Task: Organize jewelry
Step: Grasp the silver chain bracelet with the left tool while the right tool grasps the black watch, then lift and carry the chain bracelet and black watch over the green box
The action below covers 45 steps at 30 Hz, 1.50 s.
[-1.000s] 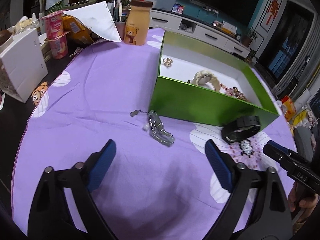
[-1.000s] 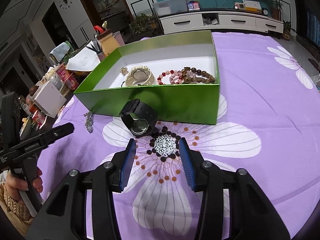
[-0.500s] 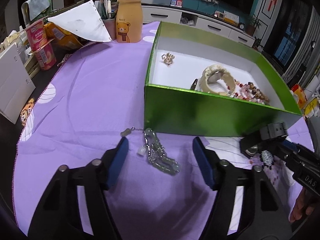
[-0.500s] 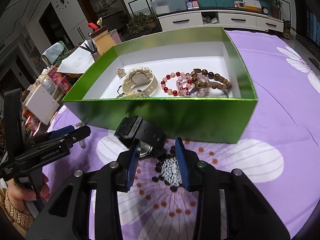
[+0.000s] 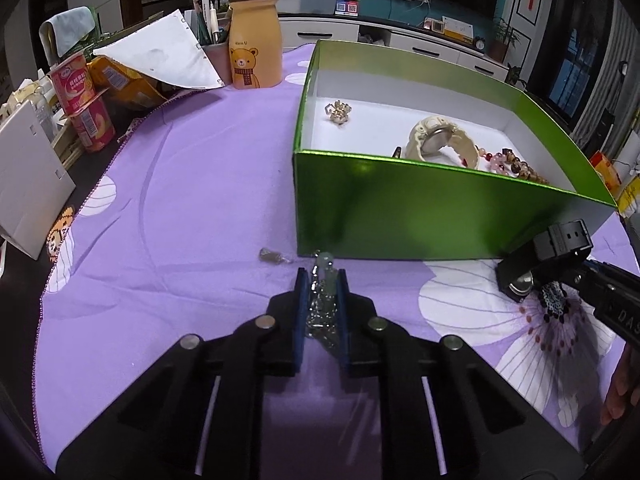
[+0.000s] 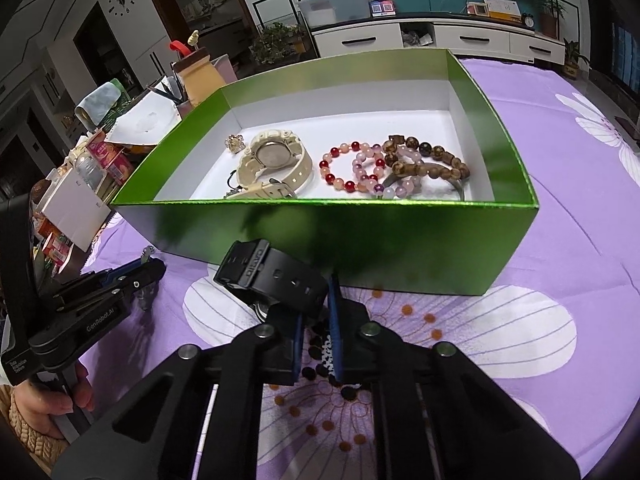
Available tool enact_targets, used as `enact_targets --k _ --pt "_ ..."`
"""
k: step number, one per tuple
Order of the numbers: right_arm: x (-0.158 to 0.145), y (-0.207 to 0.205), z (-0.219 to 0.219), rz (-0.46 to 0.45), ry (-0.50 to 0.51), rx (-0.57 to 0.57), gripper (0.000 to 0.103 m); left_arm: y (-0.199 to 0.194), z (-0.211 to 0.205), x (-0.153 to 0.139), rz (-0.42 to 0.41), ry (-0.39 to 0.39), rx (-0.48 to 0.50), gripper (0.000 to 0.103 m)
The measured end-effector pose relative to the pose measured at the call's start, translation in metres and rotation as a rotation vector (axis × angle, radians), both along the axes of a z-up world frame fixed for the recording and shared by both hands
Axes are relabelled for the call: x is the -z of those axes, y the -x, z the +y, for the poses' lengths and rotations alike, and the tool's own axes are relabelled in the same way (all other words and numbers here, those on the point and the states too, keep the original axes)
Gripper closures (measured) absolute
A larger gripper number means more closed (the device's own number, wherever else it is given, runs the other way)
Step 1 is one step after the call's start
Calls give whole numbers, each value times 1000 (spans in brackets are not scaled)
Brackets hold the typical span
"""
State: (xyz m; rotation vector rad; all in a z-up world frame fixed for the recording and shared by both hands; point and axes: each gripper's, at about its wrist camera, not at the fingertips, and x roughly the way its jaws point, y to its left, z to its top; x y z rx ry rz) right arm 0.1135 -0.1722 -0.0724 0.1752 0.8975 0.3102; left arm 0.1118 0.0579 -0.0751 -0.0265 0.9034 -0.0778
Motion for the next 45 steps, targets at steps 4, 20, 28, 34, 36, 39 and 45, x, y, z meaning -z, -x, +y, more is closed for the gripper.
enact_targets --k 4,20,28,34,36,39,45 --pt "-5 4 -1 -17 2 -3 98 3 3 -1 9 19 -3 90" --pt "-22 30 -17 -63 -11 20 100 34 0 -30 -24 96 23 90" --pt "-37 46 -23 -95 -16 19 100 48 -7 -52 -63 104 48 90" --pt "-48 57 -29 -119 -25 22 100 57 -13 -69 -93 98 65 90" --pt "-50 61 -30 -125 -28 24 100 60 -15 -73 -100 100 68 90" --pt "-54 66 -34 -136 -33 27 100 65 -19 -81 -114 97 77 90" --pt "-64 75 -43 -161 -47 38 100 72 -29 -97 -141 91 96 90"
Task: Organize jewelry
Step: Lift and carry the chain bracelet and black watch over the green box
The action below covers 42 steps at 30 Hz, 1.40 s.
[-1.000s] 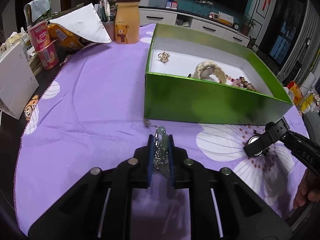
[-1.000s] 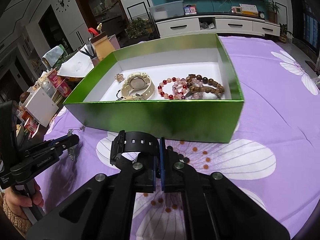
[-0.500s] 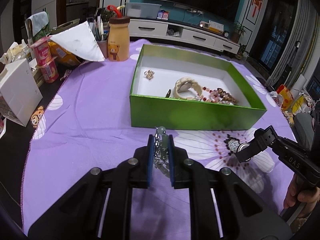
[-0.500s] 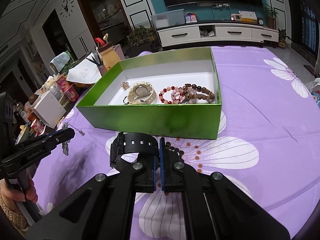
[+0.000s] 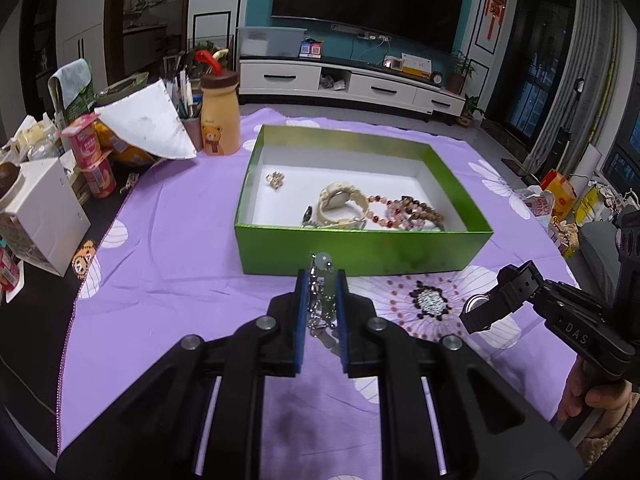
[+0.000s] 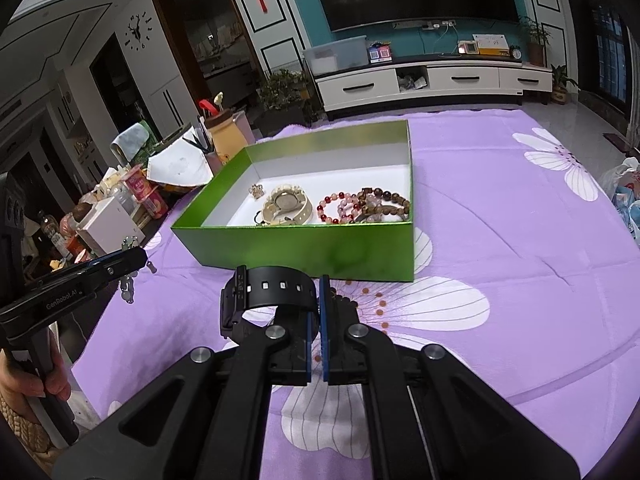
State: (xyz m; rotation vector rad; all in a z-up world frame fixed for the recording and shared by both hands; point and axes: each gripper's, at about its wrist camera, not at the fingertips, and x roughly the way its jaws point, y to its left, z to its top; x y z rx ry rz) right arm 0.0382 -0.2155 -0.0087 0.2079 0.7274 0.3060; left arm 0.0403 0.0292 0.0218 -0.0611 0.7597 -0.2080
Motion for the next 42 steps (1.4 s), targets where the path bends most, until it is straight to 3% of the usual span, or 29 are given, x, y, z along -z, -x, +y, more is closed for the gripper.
enact_targets --k 21,42 --pt "-43 8 -27 -115 -29 33 100 -3 -32 -56 -110 -30 56 90" --pt "-61 -18 -34 -160 -29 53 100 -37 -47 -68 -135 -37 80 90"
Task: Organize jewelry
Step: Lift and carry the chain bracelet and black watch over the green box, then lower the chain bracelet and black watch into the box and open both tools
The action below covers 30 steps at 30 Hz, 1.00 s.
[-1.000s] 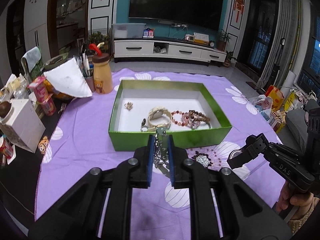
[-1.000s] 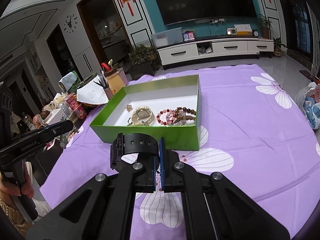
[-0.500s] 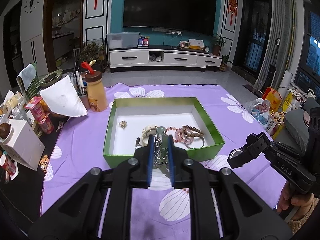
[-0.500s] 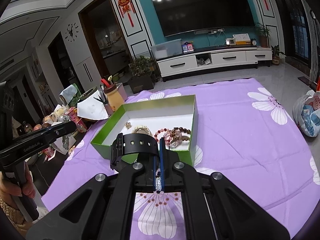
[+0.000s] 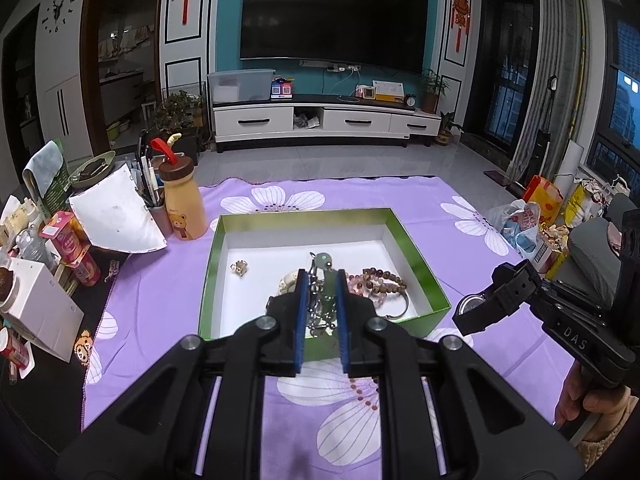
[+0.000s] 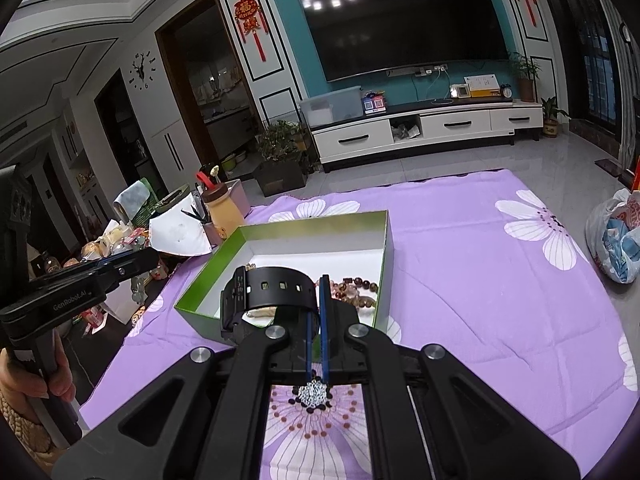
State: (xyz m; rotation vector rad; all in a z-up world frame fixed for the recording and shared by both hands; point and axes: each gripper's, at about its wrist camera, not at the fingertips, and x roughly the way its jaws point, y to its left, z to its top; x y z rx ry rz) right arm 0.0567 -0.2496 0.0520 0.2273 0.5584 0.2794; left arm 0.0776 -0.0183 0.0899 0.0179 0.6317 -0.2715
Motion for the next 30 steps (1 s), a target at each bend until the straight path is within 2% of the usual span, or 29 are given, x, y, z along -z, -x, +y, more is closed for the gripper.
enact_targets --k 12,30 --pt "-2 -25 7 -1 20 -4 100 -26 2 2 8 1 -6 90" --pt "-1 -66 16 6 50 -5 100 -77 8 27 60 1 -31 90"
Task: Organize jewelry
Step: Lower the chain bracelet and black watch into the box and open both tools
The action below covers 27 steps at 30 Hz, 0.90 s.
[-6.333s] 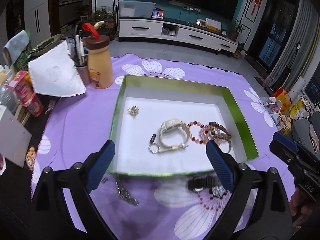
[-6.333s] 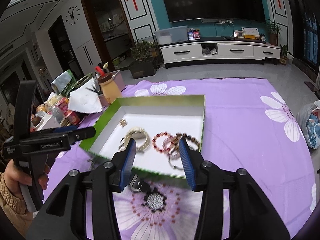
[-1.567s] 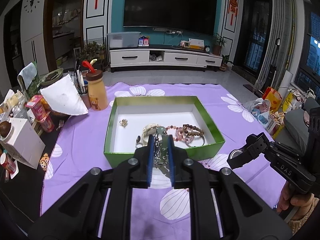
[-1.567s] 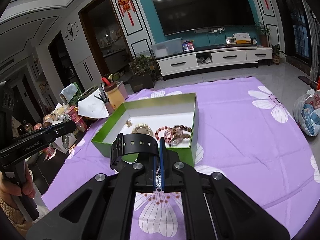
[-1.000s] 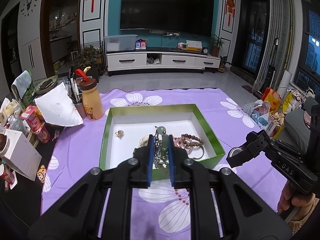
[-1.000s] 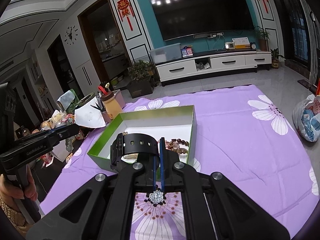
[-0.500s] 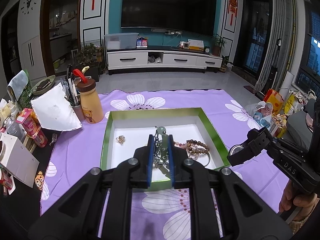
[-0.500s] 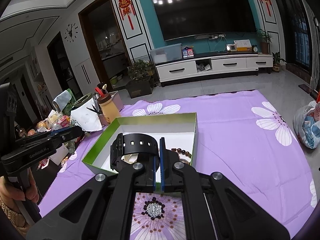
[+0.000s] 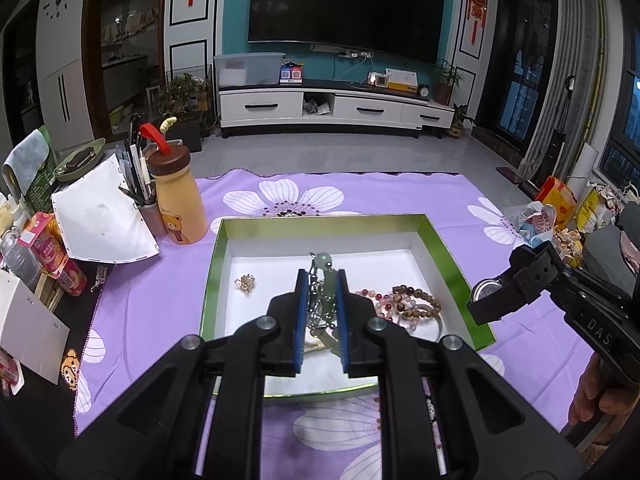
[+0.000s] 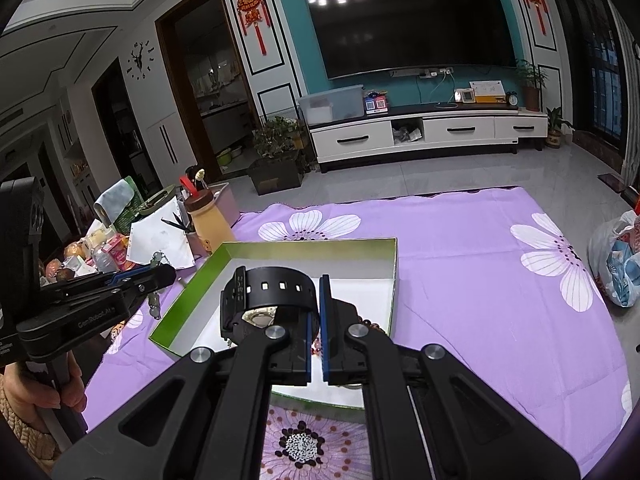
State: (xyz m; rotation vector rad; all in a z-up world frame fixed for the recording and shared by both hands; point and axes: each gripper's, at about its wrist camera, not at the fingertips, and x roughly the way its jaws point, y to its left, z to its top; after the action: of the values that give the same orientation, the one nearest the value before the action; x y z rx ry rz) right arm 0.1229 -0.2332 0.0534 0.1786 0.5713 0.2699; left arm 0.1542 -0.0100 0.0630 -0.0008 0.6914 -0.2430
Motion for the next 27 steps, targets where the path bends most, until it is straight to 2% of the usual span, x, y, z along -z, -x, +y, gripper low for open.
enact_targets --k 11,27 --pt "17 -23 9 41 35 -9 100 -23 4 22 53 -13 -15 90" --pt "48 -53 16 169 88 -13 100 -52 3 61 173 -62 -18 90"
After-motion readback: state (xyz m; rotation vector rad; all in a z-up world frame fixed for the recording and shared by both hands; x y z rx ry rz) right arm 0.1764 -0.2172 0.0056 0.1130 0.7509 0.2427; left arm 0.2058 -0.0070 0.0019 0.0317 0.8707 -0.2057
